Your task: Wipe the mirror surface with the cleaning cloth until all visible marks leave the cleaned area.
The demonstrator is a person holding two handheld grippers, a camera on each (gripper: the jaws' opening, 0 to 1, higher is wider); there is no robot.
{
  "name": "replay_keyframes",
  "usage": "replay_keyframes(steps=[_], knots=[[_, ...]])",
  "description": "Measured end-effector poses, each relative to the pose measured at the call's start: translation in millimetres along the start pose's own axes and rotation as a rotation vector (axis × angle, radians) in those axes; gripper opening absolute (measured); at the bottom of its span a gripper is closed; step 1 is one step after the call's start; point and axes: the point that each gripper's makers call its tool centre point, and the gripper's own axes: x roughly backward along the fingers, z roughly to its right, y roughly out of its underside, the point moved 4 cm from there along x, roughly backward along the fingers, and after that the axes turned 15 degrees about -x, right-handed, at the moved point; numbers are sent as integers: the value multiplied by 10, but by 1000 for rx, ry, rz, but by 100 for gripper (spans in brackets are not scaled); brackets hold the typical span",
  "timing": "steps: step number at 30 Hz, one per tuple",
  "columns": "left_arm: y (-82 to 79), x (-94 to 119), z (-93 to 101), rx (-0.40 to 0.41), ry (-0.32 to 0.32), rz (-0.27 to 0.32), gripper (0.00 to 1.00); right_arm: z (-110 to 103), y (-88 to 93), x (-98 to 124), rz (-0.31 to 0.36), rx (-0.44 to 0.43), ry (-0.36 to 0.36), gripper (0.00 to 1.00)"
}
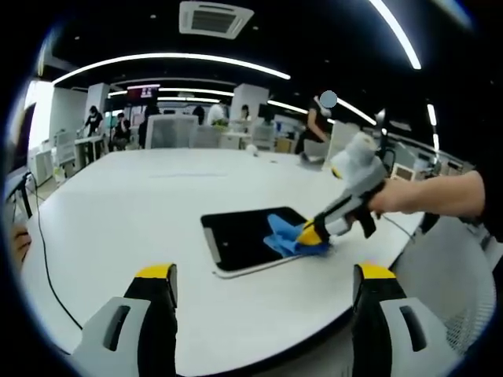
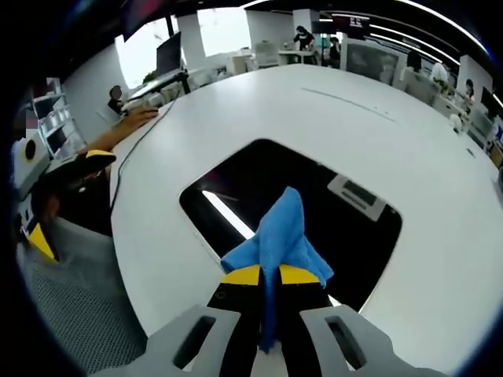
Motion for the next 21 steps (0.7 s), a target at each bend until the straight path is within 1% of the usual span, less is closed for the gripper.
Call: replay_keyframes(steps=[3, 6, 14, 21], knots=[[-3, 0, -4, -2, -2, 1, 92, 17, 16, 10, 20, -12, -10, 1], [-3, -1, 1, -2, 1, 1, 92, 44, 22, 22, 17, -5, -5, 1], [0, 2, 0, -1, 2, 1, 92, 89, 45, 57, 23, -33, -7, 1], [1, 4, 1, 0, 2, 0, 92, 148, 60, 95, 17, -28, -2, 1]])
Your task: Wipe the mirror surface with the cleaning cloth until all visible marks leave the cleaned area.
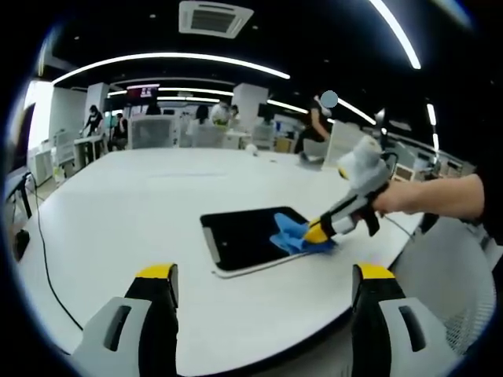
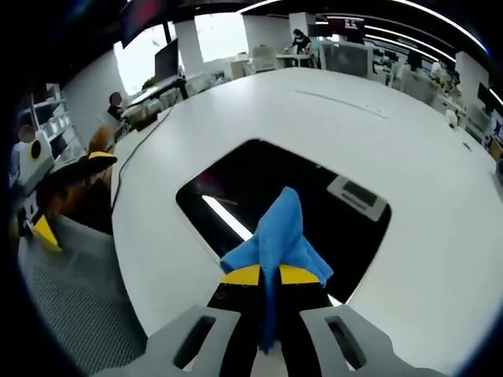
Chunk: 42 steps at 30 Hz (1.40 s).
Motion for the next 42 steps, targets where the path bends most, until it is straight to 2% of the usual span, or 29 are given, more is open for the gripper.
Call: replay_keyframes(steps=[12, 22, 35, 42], knots=[[-2, -4, 9, -3, 8, 1, 92, 87, 37, 67, -12, 7, 20, 1], [-6, -8, 7, -1, 9, 1, 91, 206, 88, 147, -5, -30, 21, 1], [3, -2, -6, 5, -1, -4, 89, 217, 46, 112, 15, -12, 28, 1], [-21, -4, -6, 12, 2, 15, 89, 263, -23, 79, 16, -7, 33, 1]])
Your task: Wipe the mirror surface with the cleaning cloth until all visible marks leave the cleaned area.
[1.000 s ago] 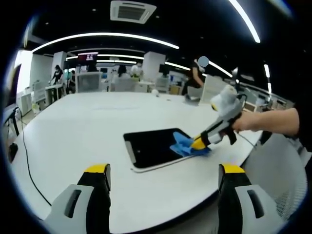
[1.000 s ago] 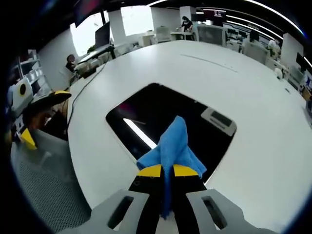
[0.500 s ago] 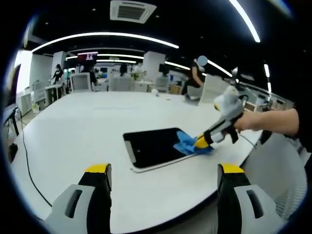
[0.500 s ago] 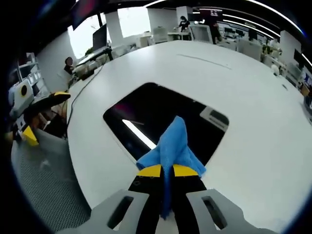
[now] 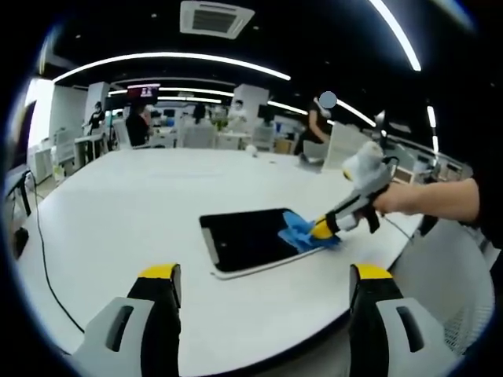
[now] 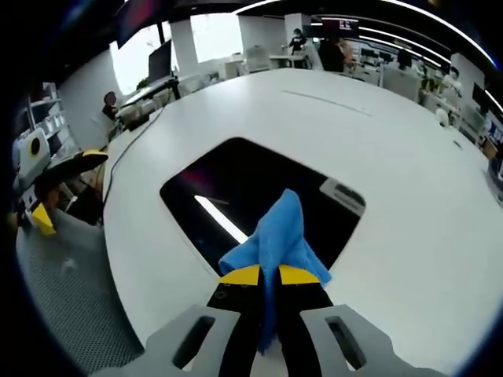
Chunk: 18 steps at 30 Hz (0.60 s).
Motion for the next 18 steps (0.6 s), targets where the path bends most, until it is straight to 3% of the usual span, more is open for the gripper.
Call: replay_keyframes(steps=[10, 18], knots=[[-10, -9, 16, -1, 13, 4, 91, 79, -103, -70, 52, -50, 23, 1], [-1, -8, 21, 2, 15, -1, 90, 129, -191, -126, 49, -53, 52, 1]])
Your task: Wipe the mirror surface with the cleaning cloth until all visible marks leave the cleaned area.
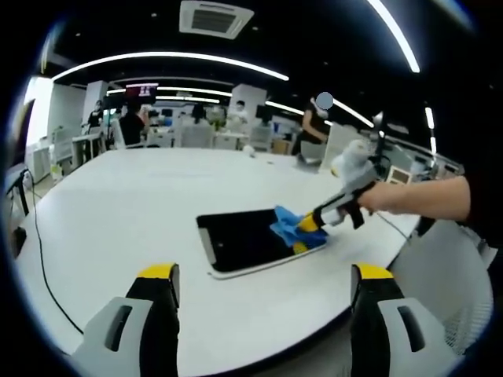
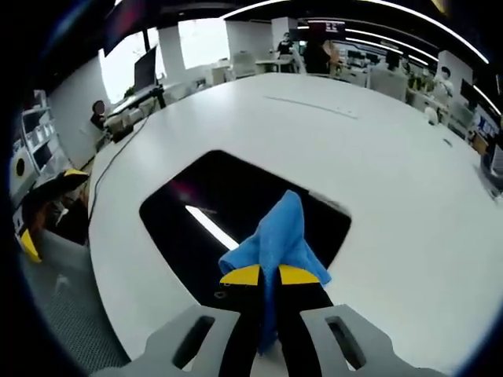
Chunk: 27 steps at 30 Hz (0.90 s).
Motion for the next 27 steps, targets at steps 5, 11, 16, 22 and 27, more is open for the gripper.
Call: replay_keyframes(steps=[5, 11, 16, 22, 27], knots=[[-19, 6, -8, 13, -7, 21, 90, 19, -25, -18, 5, -11, 1, 1], [-13, 7, -7, 14, -7, 18, 90, 48, -80, -57, 17, -12, 6, 1], [-10, 10, -23, 12, -18, 15, 90, 109, -148, -99, 28, -20, -3, 1], [-7, 1, -8, 14, -8, 10, 90, 158, -206, -137, 40, -23, -15, 1], [-2, 10, -24, 6, -21, 8, 92, 213, -281, -184, 47, -31, -16, 1]])
